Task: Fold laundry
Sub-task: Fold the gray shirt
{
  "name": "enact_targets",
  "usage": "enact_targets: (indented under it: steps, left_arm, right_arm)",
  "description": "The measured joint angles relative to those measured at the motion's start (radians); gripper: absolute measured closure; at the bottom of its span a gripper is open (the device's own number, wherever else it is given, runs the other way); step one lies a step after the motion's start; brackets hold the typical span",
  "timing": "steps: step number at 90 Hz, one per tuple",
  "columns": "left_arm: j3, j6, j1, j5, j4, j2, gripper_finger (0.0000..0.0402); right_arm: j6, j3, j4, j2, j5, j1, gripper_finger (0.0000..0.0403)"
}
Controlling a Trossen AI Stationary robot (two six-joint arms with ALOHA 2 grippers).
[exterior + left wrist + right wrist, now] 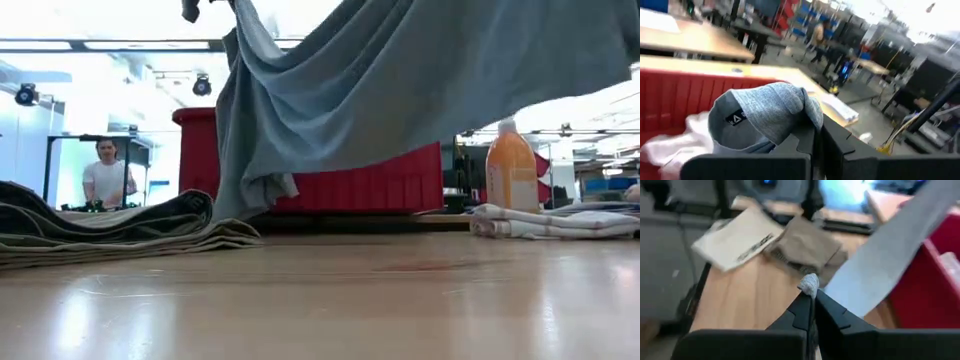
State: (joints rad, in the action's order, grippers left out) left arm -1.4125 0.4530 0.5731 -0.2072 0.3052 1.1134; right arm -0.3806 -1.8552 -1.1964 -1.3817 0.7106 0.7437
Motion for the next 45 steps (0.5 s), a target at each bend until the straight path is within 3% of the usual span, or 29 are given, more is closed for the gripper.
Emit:
enact_targets:
  steps: [8, 23, 45]
  left_arm:
    - [0.115, 0.002, -0.004, -0.032, -0.108, -0.057, 0.0402]
    - [0.380, 0.134, -0.004, -0.051, -0.286, -0.192, 0.0402]
    - [0.635, 0.308, -0.036, -0.078, -0.331, -0.382, 0.0402]
  right_arm:
    - [0.020, 0.071, 0.119, 0.040, 0.008, 0.001, 0.0403]
    - [0.038, 0.262, 0.325, 0.121, -0.071, 0.002, 0.0403]
    - [0.024, 0.549, 0.759, 0.211, -0.255, 0.009, 0.0403]
